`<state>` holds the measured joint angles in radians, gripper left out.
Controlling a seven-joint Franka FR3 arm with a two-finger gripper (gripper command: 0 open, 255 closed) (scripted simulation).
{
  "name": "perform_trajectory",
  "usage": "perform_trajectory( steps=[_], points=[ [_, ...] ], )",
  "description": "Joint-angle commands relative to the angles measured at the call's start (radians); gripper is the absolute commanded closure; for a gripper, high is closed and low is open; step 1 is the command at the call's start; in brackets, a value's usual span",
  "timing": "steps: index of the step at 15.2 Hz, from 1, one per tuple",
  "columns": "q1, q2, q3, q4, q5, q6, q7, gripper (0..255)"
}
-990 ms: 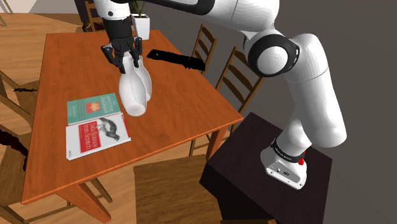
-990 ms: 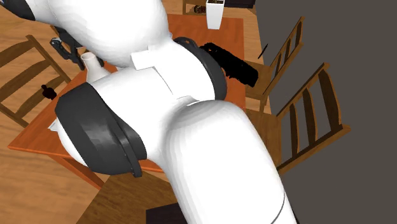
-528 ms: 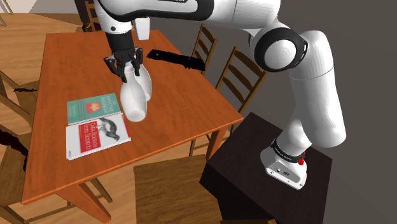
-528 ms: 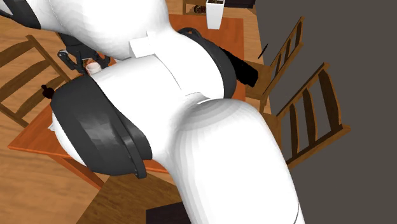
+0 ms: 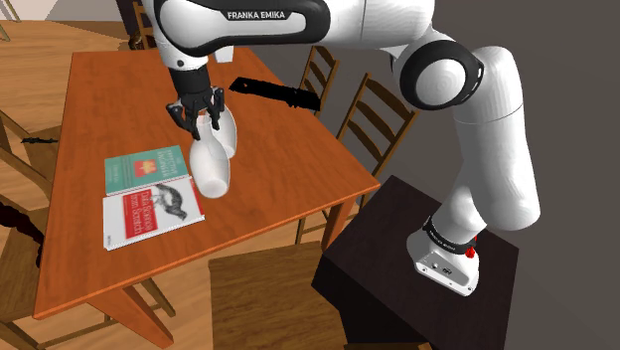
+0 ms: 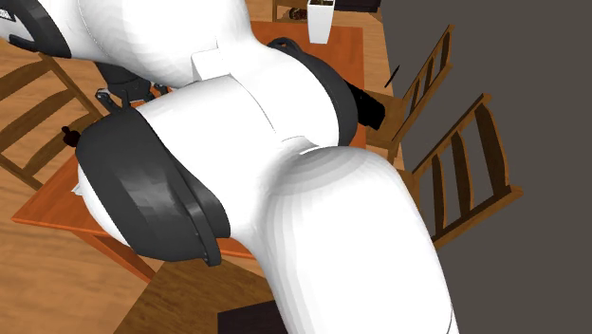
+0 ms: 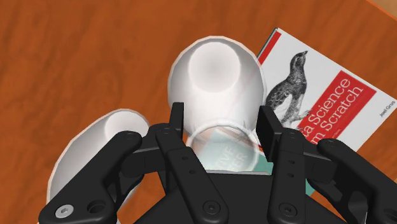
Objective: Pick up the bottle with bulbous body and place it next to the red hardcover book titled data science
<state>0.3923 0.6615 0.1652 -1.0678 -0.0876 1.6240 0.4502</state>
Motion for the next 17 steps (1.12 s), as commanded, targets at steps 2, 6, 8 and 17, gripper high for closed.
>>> perform_trajectory(
  steps=[2, 6, 8, 17],
  points=[
    [0.000, -0.001, 0.000, -0.004, 0.000, 0.004, 0.000, 255],
    [0.000, -0.001, 0.000, -0.003, 0.000, 0.004, 0.000, 0],
    [0.000, -0.001, 0.000, -0.004, 0.000, 0.004, 0.000, 0],
    [0.022, 0.080, -0.004, 0.262, -0.007, -0.180, -0.006, 0]
  ],
)
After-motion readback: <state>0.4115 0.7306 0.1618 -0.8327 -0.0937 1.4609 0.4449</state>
